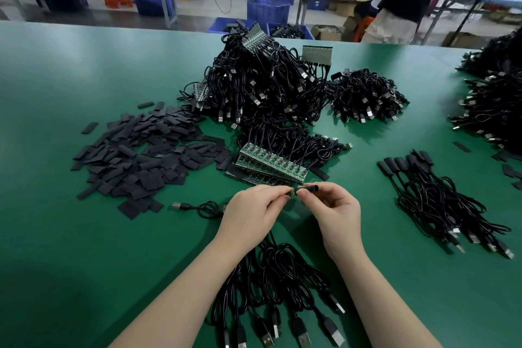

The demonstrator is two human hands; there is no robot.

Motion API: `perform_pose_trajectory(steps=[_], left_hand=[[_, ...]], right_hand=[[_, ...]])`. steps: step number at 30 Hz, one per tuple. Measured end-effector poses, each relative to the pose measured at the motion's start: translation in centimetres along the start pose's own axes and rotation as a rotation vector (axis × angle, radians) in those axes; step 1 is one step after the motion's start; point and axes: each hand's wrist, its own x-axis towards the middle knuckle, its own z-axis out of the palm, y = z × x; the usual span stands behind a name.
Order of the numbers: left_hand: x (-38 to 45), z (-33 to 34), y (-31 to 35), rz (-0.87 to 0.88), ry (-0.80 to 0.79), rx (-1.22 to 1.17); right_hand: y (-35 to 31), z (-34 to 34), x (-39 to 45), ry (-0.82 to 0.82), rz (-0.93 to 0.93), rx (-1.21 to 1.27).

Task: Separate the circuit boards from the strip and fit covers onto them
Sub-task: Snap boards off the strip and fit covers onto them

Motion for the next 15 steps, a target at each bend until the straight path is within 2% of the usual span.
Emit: perform_pose_trajectory(steps=[10, 15], left_hand=[[-0.08, -0.03, -0.02, -0.013, -0.013, -0.061], [-0.07, -0.09, -0.10, -0.005, -0.027, -0.087]], right_hand=[[-0.13, 0.42, -0.33, 0.036, -0.087, -0.076], [-0.18, 0.45, -0.32, 0.049, -0.062, -0.043]])
